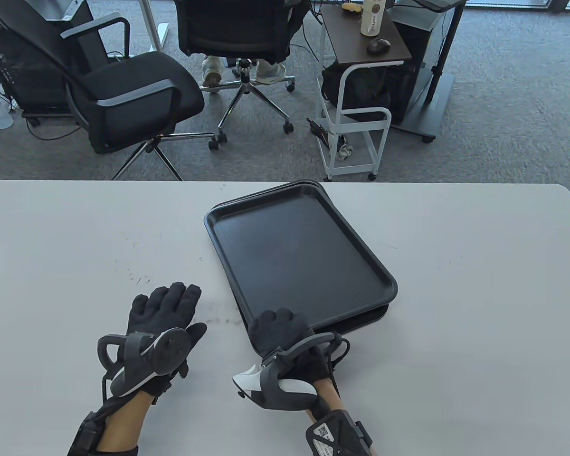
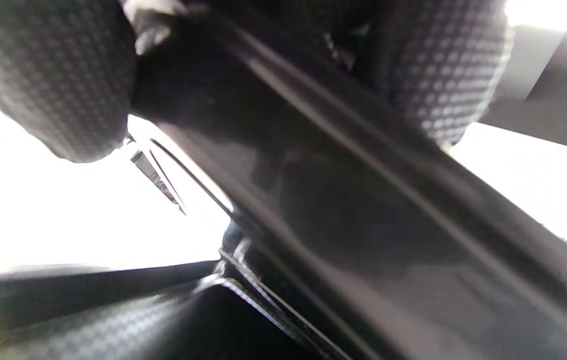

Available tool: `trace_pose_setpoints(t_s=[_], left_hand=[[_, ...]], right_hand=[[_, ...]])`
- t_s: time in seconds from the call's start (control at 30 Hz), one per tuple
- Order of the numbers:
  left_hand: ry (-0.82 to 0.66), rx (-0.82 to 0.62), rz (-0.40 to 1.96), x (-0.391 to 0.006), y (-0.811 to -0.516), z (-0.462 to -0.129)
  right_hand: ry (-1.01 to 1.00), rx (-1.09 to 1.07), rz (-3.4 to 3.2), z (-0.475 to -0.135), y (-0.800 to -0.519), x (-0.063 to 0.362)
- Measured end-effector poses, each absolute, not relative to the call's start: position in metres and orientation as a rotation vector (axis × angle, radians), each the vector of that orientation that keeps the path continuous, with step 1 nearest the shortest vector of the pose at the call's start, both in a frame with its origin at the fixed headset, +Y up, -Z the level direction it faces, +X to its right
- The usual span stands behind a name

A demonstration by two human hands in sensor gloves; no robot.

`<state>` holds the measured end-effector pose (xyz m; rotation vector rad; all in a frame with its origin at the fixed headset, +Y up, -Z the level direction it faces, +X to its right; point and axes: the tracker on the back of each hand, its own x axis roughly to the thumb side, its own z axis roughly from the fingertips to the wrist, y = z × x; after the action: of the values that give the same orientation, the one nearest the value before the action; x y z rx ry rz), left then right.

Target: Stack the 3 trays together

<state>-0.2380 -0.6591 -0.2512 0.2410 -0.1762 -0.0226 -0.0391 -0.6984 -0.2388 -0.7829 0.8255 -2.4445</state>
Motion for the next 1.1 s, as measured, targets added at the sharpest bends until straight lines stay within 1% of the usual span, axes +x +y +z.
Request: trace_pose_setpoints(t_s=[0.23,0.43,0.5,0.57,0.6,0.7,0.83,0.9,1.1], left_hand=[[-0.179,0.227,-0.023,-0.238,-0.659,-0.252],[-0.183,0.220,-0.025,-0.237,-0.660,-0.253],[-0.186,0.217,-0.030,-0.236,-0.660,-0.253],[-0.187,0.214,-0.030,-0.236,-0.660,-0.253],[-0.186,0.212,-0.029,-0.236,-0.660,-0.253],[-0.183,0.207,-0.027,-0.236,-0.660,-0.253],[-0.179,0.210,-0.022,-0.237,-0.660,-0.253],[-0.179,0.207,-0.024,-0.237,-0.661,-0.254],[-0.178,0.200,-0.027,-0.236,-0.661,-0.254]], right_hand=[[0.624,-0.828,-2.460,-0.249,-0.722,-0.043],[0.526,-0.837,-2.466,-0.253,-0.737,-0.042],[0.527,-0.850,-2.430,-0.253,-0.741,-0.043],[0.508,-0.845,-2.404,-0.253,-0.743,-0.045],[0.491,-0.836,-2.405,-0.251,-0.740,-0.043],[0.383,-0.800,-2.424,-0.253,-0.742,-0.046],[0.338,-0.777,-2.433,-0.253,-0.739,-0.045],[0.258,-0.731,-2.441,-0.254,-0.740,-0.046],[0.164,-0.681,-2.454,-0.257,-0.741,-0.046]])
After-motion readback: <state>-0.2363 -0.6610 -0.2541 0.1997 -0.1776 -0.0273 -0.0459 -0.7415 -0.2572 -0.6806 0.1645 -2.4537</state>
